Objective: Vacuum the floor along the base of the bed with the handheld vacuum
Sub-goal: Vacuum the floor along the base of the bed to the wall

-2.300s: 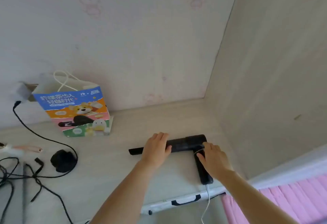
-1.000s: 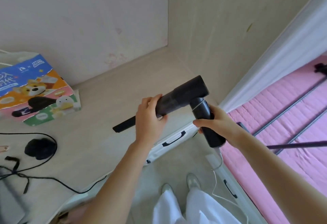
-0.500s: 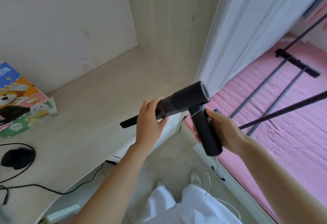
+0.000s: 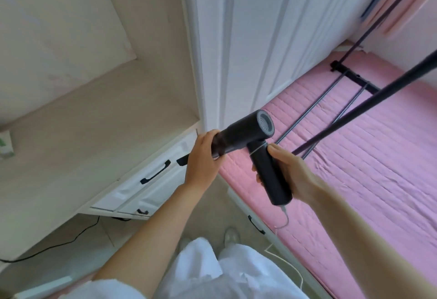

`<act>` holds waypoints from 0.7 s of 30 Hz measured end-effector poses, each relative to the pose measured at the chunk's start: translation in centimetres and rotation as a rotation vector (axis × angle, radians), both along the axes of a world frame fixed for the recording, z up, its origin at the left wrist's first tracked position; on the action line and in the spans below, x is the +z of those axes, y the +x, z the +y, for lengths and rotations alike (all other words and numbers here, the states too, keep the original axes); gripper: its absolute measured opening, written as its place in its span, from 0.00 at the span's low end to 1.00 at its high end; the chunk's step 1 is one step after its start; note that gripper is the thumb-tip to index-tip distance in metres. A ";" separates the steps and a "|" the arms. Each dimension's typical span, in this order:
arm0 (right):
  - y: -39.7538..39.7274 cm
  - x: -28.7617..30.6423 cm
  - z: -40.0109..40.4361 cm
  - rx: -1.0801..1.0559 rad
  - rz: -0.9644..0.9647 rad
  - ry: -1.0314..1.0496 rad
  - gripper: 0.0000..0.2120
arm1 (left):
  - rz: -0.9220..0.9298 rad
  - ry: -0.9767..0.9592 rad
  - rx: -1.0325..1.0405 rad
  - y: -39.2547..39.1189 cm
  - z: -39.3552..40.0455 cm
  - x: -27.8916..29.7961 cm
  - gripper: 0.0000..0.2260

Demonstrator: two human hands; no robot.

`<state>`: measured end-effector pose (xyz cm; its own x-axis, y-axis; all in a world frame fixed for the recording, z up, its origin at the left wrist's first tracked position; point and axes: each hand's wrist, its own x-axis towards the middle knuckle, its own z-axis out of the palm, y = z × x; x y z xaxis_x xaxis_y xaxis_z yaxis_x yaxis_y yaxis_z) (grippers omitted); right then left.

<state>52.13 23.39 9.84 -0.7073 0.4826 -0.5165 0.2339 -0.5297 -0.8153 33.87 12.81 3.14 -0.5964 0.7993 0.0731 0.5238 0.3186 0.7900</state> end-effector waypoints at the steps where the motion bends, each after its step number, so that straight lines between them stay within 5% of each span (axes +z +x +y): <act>1: 0.6 -0.2 0.5 0.007 -0.022 0.004 0.13 | 0.003 0.001 0.000 0.6 0.3 -0.4 0.22; 6: 2.0 -1.5 2.1 0.057 -0.137 0.051 0.18 | -0.006 -0.043 -0.034 2.6 1.7 -1.9 0.22; 12: 1.2 -4.2 1.6 0.070 -0.319 0.342 0.15 | 0.020 -0.183 -0.134 3.0 1.5 -5.6 0.23; 21: -0.9 -17.1 -1.6 -0.054 -0.527 0.488 0.23 | -0.023 -0.377 -0.300 1.0 1.0 -17.8 0.26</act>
